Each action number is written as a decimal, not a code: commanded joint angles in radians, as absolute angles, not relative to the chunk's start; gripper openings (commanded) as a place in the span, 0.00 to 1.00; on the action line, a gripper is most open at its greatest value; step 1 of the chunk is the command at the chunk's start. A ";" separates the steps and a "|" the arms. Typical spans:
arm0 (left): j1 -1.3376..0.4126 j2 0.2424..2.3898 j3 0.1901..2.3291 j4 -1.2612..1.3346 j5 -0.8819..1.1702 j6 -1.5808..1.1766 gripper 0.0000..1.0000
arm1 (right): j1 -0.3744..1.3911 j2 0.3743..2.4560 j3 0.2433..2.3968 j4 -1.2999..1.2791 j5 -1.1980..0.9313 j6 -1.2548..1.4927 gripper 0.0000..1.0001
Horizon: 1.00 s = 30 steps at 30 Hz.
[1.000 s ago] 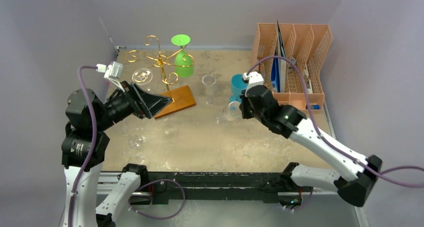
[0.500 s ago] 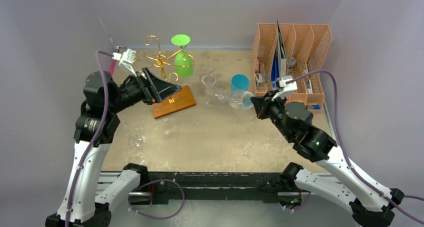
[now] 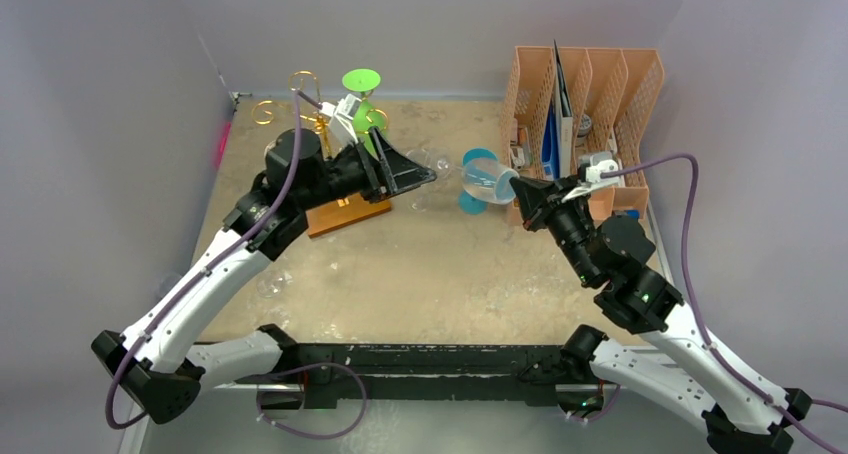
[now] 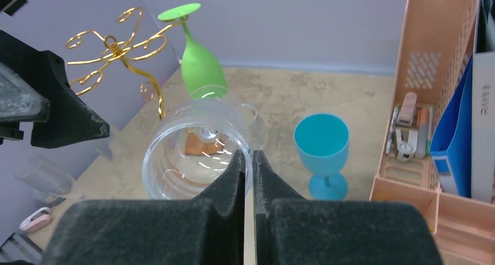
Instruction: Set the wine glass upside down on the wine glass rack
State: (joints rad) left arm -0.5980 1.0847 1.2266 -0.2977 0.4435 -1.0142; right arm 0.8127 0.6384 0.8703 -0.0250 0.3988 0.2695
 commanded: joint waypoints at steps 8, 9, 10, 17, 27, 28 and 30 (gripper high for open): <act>-0.735 1.175 1.264 -0.067 0.093 -1.416 0.60 | 0.817 0.606 0.888 0.252 0.321 0.114 0.00; -0.740 1.202 1.283 -0.073 0.106 -1.434 0.60 | 0.818 0.608 0.894 0.261 0.311 0.112 0.00; -0.744 1.225 1.305 -0.075 0.120 -1.452 0.60 | 0.818 0.610 0.899 0.270 0.302 0.110 0.00; -0.773 1.287 1.324 -0.016 0.081 -1.484 0.48 | 0.818 0.620 0.913 0.326 0.237 0.113 0.00; -0.784 1.231 1.314 0.023 0.095 -1.523 0.34 | 0.818 0.645 0.913 0.355 0.179 0.119 0.00; -0.785 1.229 1.312 0.023 0.092 -1.527 0.33 | 0.818 0.648 0.913 0.360 0.173 0.122 0.00; -0.785 1.229 1.312 0.026 0.096 -1.536 0.27 | 0.818 0.654 0.914 0.363 0.161 0.124 0.00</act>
State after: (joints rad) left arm -0.7746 1.2633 1.2942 -0.0380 0.0772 -1.4925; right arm 0.8124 0.6418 0.8707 0.2661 0.2173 0.1158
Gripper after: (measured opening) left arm 0.315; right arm 0.021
